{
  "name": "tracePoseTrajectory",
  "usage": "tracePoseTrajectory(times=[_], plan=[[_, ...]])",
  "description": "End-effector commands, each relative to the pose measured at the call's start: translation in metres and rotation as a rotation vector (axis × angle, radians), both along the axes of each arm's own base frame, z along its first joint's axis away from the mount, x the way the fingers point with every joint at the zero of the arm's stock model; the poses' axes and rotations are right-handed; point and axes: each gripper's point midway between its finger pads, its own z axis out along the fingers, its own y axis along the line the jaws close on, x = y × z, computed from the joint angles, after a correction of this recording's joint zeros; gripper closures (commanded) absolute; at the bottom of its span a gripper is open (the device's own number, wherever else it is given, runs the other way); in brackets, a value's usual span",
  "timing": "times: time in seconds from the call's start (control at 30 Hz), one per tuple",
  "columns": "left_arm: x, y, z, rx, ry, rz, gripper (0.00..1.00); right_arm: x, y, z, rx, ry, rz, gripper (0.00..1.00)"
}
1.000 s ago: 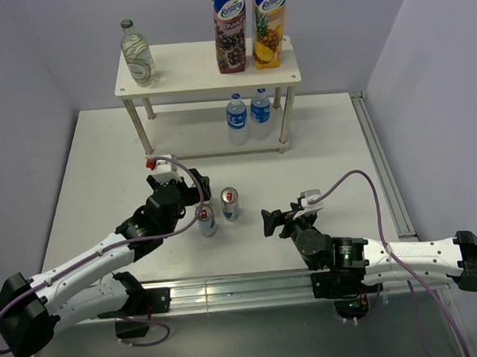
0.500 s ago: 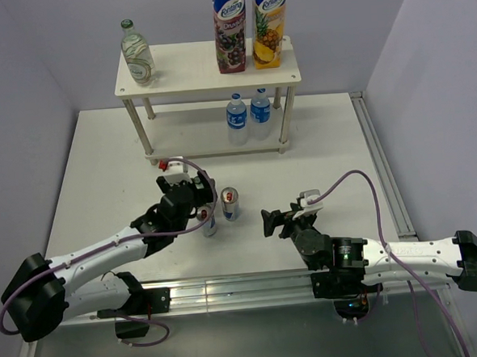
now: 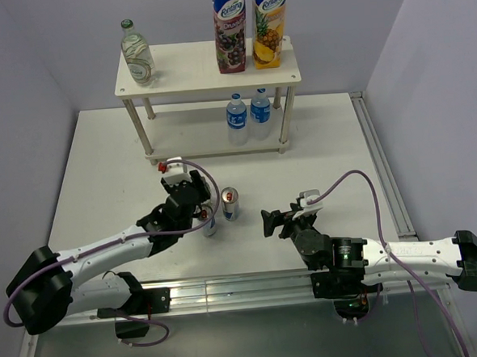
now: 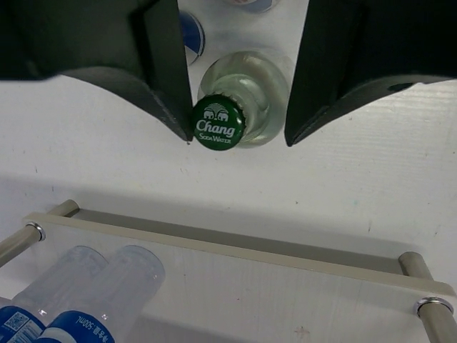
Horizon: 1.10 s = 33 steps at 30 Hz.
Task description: Place and organize the beverage onto the shelf
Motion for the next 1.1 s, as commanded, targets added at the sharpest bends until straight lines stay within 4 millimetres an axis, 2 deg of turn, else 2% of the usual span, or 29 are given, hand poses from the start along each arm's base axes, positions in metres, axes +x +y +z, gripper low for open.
tracePoseTrajectory(times=[0.0, 0.17, 0.33, 0.4, 0.43, 0.5, 0.53, 0.57, 0.67, 0.73, 0.77, 0.83, 0.87, 1.03, 1.07], plan=[[0.007, -0.002, 0.003, 0.015, -0.020, 0.028, 0.42, 0.001, 0.001, 0.013, 0.057, -0.015, -0.018, 0.00], [0.009, -0.007, -0.003, 0.018, -0.010, 0.020, 0.46, 0.001, -0.001, 0.014, 0.064, -0.016, -0.023, 0.00], [0.010, -0.007, -0.009, 0.039, -0.004, 0.028, 0.54, 0.001, -0.001, 0.013, 0.061, -0.016, -0.023, 0.00], [0.011, -0.005, -0.008, 0.046, -0.007, 0.039, 0.65, 0.001, 0.000, 0.013, 0.061, -0.016, -0.021, 0.00], [0.011, -0.005, -0.007, 0.047, -0.009, 0.041, 0.77, 0.001, 0.000, 0.013, 0.061, -0.016, -0.022, 0.00], [0.013, -0.003, -0.005, 0.061, -0.009, 0.056, 0.95, 0.002, -0.001, 0.013, 0.059, -0.017, -0.027, 0.00], [0.013, -0.003, -0.002, 0.062, -0.010, 0.060, 1.00, 0.002, 0.000, 0.014, 0.061, -0.017, -0.024, 0.00], [0.014, -0.002, 0.002, 0.071, -0.009, 0.063, 1.00, 0.002, -0.001, 0.014, 0.059, -0.017, -0.025, 0.00], [0.013, -0.001, 0.021, 0.078, -0.023, 0.062, 1.00, 0.002, -0.002, 0.014, 0.060, -0.018, -0.028, 0.00], [0.011, 0.002, 0.042, 0.070, -0.050, 0.054, 1.00, 0.002, -0.002, 0.014, 0.063, -0.018, -0.028, 0.00], [0.011, 0.002, 0.060, 0.057, -0.070, 0.051, 1.00, 0.002, -0.002, 0.014, 0.063, -0.018, -0.030, 0.00], [0.011, 0.003, 0.079, 0.068, -0.090, 0.042, 1.00, 0.002, -0.002, 0.015, 0.066, -0.019, -0.028, 0.00], [0.011, 0.003, 0.098, 0.052, -0.114, 0.043, 1.00, 0.002, -0.002, 0.015, 0.063, -0.019, -0.028, 0.00], [0.011, 0.009, 0.139, 0.082, -0.164, 0.037, 1.00, 0.002, -0.002, 0.014, 0.065, -0.019, -0.028, 0.00], [0.011, 0.008, 0.153, 0.070, -0.184, 0.040, 1.00, 0.002, -0.002, 0.015, 0.068, -0.020, -0.028, 0.00]])
